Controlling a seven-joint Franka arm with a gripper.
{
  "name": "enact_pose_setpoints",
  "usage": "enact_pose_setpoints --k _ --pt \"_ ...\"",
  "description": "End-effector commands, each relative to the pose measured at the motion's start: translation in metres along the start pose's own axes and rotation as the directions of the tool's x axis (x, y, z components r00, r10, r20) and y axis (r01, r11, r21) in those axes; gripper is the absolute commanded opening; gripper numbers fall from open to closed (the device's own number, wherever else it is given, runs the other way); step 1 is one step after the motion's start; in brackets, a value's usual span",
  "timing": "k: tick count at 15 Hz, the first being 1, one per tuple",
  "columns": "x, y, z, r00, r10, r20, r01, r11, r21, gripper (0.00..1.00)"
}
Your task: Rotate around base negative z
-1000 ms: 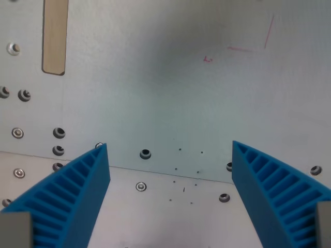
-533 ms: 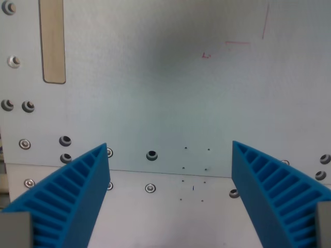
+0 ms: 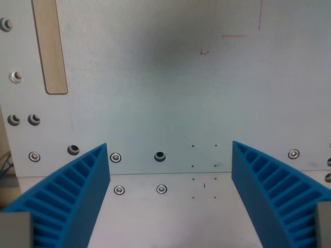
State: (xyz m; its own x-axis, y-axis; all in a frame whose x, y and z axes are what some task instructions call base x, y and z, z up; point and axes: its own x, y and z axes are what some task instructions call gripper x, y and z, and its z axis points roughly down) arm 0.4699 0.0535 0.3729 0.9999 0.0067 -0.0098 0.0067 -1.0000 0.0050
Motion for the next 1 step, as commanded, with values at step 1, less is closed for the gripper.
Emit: enact_pose_setpoints --k 1 --pt "-0.0006 -0.0001 -0.0028 0.985 0.173 -0.003 -0.173 0.985 0.006 1.00"
